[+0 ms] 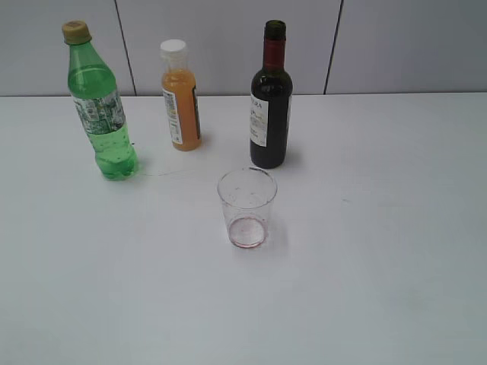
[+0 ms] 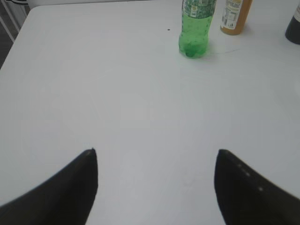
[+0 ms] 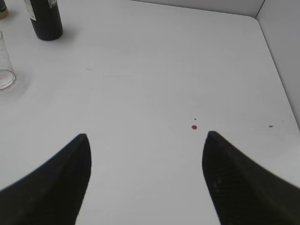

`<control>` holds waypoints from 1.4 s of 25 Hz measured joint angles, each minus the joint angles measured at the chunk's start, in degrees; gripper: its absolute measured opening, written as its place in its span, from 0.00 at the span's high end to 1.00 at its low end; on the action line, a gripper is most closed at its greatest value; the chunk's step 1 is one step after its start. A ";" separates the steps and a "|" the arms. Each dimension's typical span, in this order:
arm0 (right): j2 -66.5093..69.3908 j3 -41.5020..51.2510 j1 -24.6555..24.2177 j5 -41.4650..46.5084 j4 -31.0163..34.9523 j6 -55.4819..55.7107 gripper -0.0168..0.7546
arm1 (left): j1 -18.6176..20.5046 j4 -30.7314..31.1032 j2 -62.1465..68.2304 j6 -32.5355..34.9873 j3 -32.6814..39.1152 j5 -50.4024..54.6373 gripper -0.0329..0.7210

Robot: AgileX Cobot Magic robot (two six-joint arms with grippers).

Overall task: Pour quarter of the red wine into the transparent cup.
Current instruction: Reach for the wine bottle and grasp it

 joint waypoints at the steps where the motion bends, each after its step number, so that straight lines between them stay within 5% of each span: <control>1: 0.00 0.00 0.00 0.00 0.00 0.00 0.21 | -0.04 -0.05 0.00 0.00 0.00 -0.06 0.18; 14: 0.00 0.00 0.00 0.00 0.00 0.06 0.21 | -11.27 -1.63 0.00 0.00 0.00 -0.16 0.18; 23: 0.00 0.00 0.00 0.00 0.00 0.00 0.21 | -11.45 -3.09 0.00 1.40 -0.63 -5.36 0.05; 35: 0.00 0.00 0.00 0.00 0.00 0.06 0.21 | -11.45 -8.06 12.63 7.26 -0.63 -27.92 0.04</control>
